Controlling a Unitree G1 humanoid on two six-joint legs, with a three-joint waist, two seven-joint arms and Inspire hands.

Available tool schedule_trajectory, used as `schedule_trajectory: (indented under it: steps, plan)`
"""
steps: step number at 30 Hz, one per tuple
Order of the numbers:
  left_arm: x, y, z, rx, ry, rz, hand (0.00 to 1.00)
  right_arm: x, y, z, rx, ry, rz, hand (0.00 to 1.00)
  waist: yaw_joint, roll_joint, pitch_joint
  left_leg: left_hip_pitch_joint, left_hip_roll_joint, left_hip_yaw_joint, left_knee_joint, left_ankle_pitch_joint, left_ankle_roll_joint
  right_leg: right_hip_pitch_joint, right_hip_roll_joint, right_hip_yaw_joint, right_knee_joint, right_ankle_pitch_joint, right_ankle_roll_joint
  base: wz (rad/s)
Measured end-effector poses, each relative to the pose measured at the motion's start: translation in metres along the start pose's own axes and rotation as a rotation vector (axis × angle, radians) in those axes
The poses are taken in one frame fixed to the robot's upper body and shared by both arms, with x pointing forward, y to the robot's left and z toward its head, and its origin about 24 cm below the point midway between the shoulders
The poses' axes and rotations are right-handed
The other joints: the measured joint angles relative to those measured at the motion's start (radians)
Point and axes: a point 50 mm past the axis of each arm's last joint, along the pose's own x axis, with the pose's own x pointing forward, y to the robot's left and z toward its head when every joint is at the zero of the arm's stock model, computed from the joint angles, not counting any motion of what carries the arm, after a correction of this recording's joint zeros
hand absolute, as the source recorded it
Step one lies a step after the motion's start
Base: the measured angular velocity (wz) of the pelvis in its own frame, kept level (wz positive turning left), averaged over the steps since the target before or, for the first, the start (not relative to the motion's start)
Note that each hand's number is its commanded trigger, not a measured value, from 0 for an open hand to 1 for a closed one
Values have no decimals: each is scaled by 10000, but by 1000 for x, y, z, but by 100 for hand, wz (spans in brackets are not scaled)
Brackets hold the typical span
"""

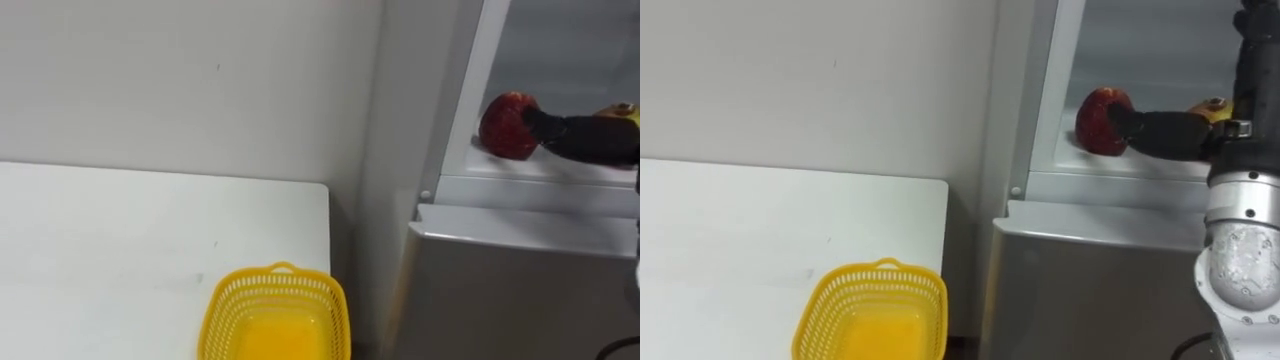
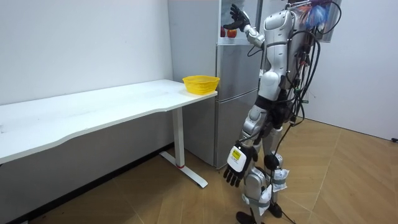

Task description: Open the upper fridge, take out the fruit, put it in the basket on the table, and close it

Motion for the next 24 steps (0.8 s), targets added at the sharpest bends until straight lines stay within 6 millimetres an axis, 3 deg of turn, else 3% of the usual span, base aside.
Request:
schedule_trajectory:
  steps: [2,10,24]
  plan:
    - [0,1,-1,-14,38,-4,0,0,1,0,-12,-4,105,0,18,-53,22,-23,-25,-13,4,14,19,-12,-25,1,-2,0,-1,0]
    - [0,7,-3,-96,102,-78,0,0,1,-6,-103,246,240,0,49,-150,-42,-35,-48,-60,6,25,38,0,-58,-33,-16,-1,18,1]
    - [0,6,-1,285,80,-385,0,-2,12,-26,-543,1059,1819,0,234,-87,-16,-119,-42,-207,105,28,34,-11,-70,-98,10,-2,16,1]
